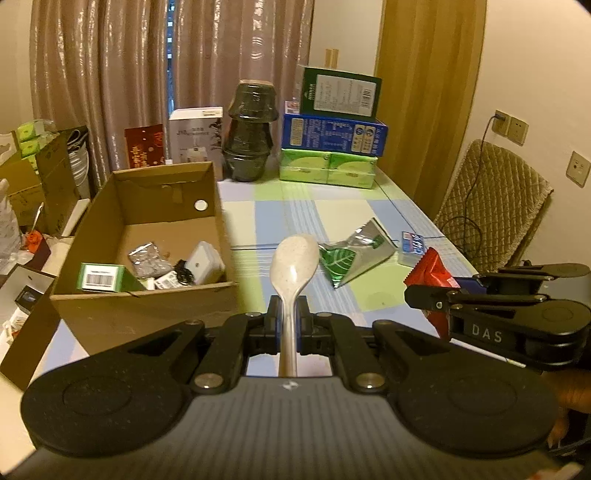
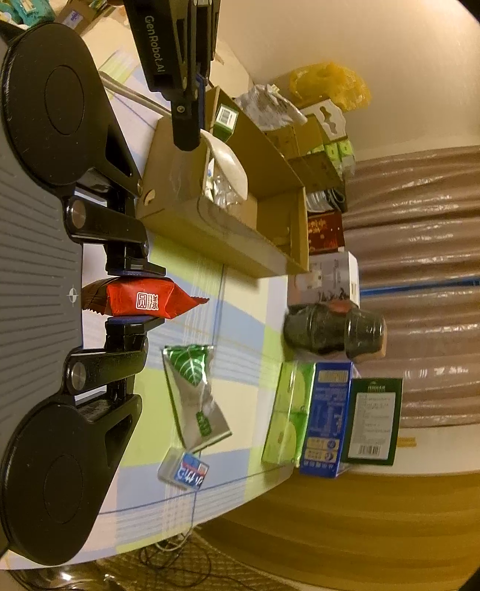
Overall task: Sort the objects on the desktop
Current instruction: 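Lift the spoon and red packet and carry both toward the cardboard box, then lower the spoon and red packet into the cardboard box and open both tools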
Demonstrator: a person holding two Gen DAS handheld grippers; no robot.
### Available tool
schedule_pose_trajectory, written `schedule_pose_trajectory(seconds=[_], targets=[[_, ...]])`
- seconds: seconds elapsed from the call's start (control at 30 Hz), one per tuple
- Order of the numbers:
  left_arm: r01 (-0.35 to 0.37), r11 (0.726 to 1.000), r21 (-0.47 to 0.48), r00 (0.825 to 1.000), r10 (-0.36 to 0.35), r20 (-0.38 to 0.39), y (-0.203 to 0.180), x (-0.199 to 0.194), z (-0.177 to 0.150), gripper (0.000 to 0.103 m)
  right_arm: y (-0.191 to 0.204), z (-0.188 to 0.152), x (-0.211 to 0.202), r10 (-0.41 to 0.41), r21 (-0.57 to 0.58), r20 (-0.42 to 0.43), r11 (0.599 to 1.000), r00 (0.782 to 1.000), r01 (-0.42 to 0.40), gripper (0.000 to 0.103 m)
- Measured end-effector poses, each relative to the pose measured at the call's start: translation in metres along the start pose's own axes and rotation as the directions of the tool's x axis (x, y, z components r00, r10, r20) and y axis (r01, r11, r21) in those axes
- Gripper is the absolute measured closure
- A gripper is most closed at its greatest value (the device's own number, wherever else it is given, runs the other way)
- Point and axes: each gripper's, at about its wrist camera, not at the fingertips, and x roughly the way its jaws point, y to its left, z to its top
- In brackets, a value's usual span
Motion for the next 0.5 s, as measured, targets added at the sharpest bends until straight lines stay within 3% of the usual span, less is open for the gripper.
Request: schedule_pose_trajectory(seconds=[0.5], targets=[[-0.065,0.997,-0.035,0.998,0.065,0.011,0.050,-0.007,0.008,0.099,0.036,0.022,0.032,0.061,-0.052,-0.012,0.997,0.998,-0.061,0.087]])
